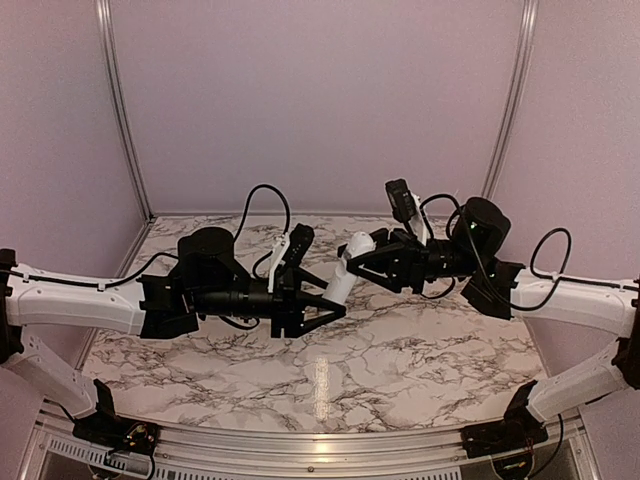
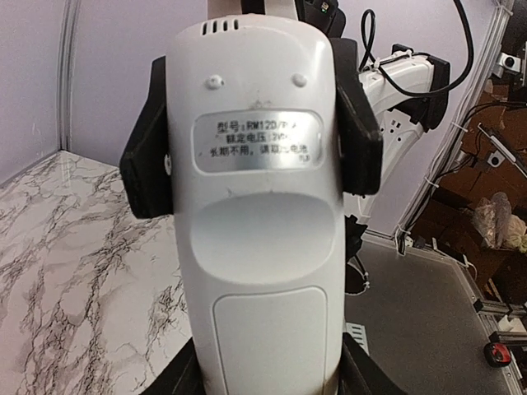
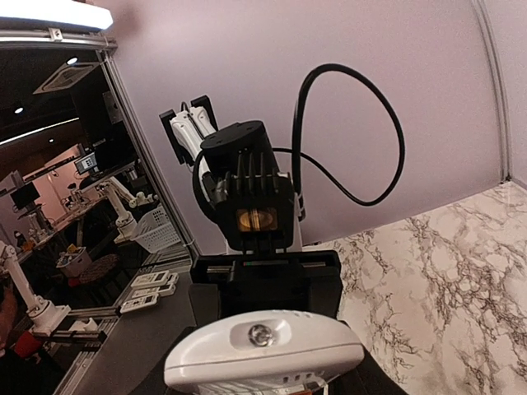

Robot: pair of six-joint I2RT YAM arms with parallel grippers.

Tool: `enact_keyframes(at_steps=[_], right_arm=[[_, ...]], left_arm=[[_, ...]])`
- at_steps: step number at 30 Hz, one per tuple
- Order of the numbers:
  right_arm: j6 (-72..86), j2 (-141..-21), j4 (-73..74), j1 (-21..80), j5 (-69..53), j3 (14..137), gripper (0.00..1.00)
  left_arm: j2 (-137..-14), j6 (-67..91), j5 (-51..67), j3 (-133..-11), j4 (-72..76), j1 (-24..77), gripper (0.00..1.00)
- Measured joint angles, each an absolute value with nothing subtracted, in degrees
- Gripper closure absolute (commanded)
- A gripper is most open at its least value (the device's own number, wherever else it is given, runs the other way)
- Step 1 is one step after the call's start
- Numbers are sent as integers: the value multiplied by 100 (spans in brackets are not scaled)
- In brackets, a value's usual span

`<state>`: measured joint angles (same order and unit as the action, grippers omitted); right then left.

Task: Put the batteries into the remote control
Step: Pass from the left arm to the right, then place the remote control at the center of the board.

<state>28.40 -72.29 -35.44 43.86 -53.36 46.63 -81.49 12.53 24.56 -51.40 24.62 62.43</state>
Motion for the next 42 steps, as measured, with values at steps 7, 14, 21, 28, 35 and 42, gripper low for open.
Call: enact_keyframes(at_steps=[7,14,21,28,35,42], right_arm=[[2825,-7325,-3531,4388,-5352,4751,88],[2744,-7426,-2808,4348,-5334,5068,92],[1951,-7854,-755,4257,-4670,5909,93],[1083,-8882,1588,4351,-3511,6901,91],[458,-10119,3472,4779,-2211,8025,90],[139,-11207,4742,5295,-1111,9131,89]], left_arm=[[-8053,1385,2351,-4969,2655,6202,37],[-7677,1636,2303,-4652,2856,5857,2],[-6785,1890,1479,-4117,2751,5448,1],[-6523,2582,123,-4021,1859,4663,1],[-6602,3114,-685,-4023,860,4257,1],[-6871,3317,-823,-4025,381,4053,1]])
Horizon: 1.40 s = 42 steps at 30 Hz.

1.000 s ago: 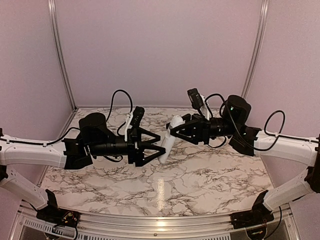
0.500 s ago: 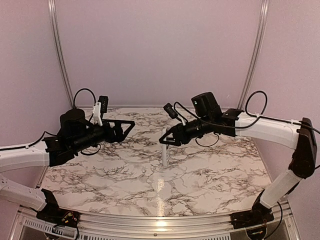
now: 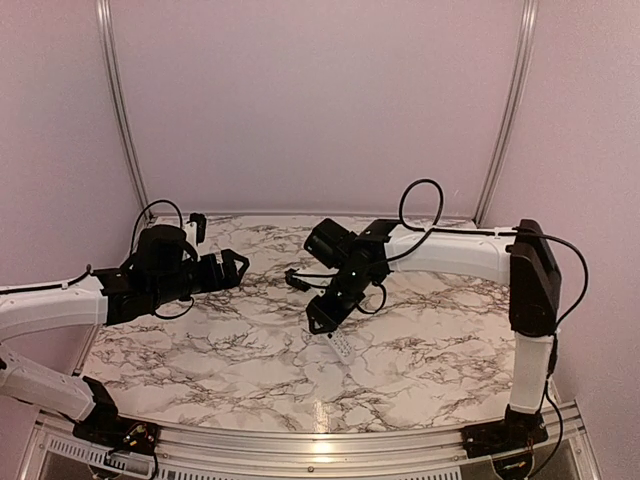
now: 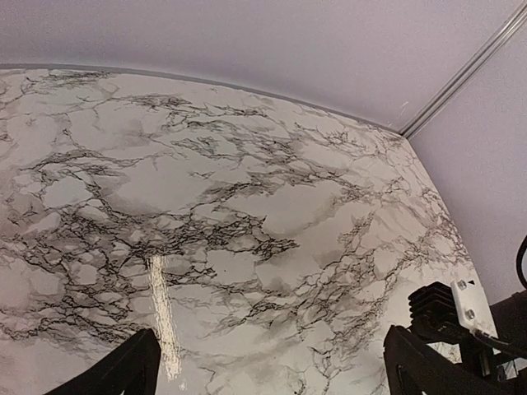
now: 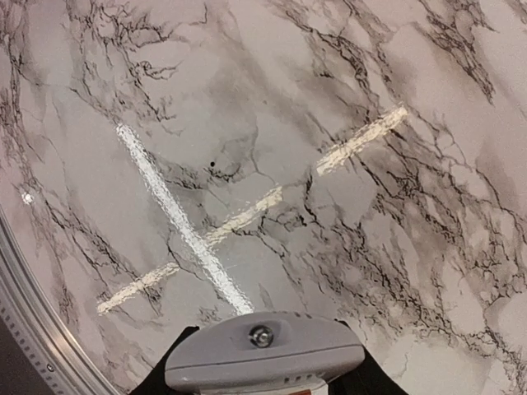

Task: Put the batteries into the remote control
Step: Place the remote control at the center of the board.

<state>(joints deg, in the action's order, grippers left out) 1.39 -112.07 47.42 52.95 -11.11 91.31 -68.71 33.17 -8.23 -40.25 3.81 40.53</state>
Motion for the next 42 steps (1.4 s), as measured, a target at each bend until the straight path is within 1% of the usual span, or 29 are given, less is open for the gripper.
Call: enact_keyframes(at_steps=[7,12,19,33,36,42], right_arm=[[58,-11972,5422,5579,-528,9671,84],[56,-12199,5671,5605,-454,9972,76],[54,-12545,5981,5614,-443,10405,69],[-71,-13194,6128,5614,-567,10930,62],[-86,-13266,6110,5614,-591,10938,58],[-113,-13270,6084,5614,-637,10947,41]], left_arm=[[-6954,3330,-823,-4025,309,3979,1],[-6963,3328,-808,-3992,311,3931,1],[-7013,3306,-799,-3859,314,3879,1],[-7015,3194,-751,-3728,318,3771,1],[-7015,3192,-738,-3710,318,3756,1],[-7094,3192,-631,-3710,320,3723,1]])
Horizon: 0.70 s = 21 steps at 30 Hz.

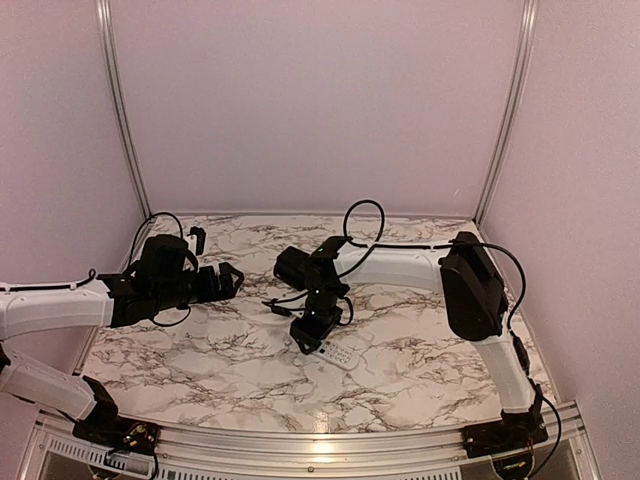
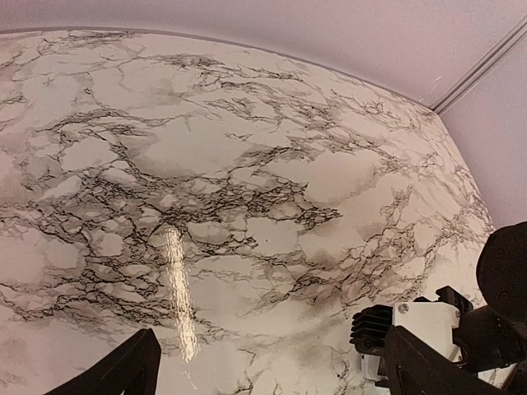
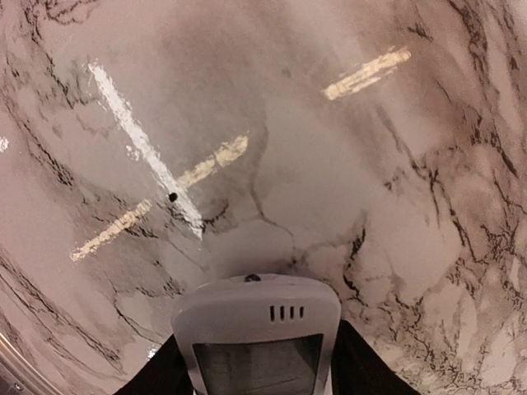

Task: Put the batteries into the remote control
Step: Place the remote control at the center of the board, then reset both arms

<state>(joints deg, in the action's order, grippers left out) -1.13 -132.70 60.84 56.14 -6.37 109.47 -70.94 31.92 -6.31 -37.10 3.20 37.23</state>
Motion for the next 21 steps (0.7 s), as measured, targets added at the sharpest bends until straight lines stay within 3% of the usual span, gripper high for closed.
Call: enact_keyframes(at_steps=[4,14,21], right_arm=[[-139,-13268,5981,5614,-744,10947,26],[-156,-12884,5175,5513,-1291,10315,18],[-25,-11771,4086,4906,-1911,9284,15]], left_arm=[[-7214,3192,-526,-3728,314,3706,1],[-7454,3127,-259,-4191,204,3686,1],[-8068,2832,-141,-5179,-322,3662,1]])
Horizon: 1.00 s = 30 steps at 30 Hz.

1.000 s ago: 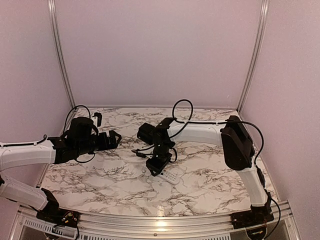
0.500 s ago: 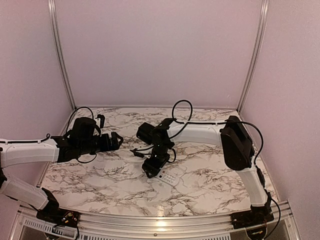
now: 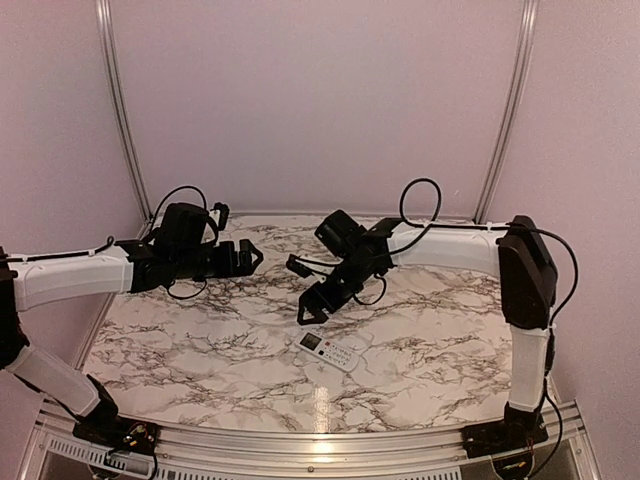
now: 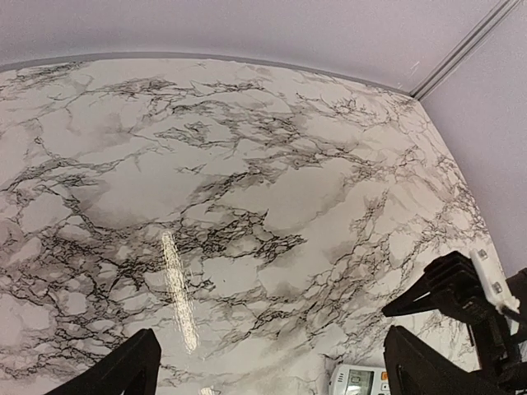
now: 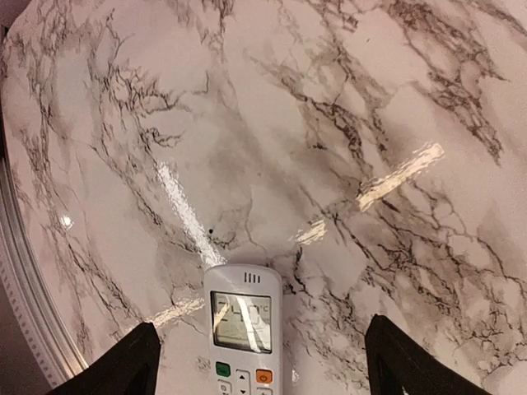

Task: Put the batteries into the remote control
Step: Reset both arms

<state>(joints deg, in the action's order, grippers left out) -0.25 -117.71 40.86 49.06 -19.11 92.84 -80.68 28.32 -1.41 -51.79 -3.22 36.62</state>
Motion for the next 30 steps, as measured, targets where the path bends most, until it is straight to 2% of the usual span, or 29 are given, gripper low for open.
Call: enact_keyframes(at_steps=[2,5,11,20,30], right_arm=[[91,-11321,3601,4609,-2078,8908,13],[322,-10700,2814,4169,-2353,8309,2],[838,-9695,1387,3275,-2842,6875,1],[1522,-8403,-303,1870,-3076,4856,1],[1868,-8165,-1238,1717,-3212,3795,1]], left_arm=[[-8252,2738,-82,-5507,-484,3618,1],[-8484,2604,99,-5992,-666,3468,1],[-8608,2539,320,-6302,-757,2917,1],[-7918,2825,311,-5041,-561,2292,1],[-7566,3157,183,-4012,-180,2246,1]])
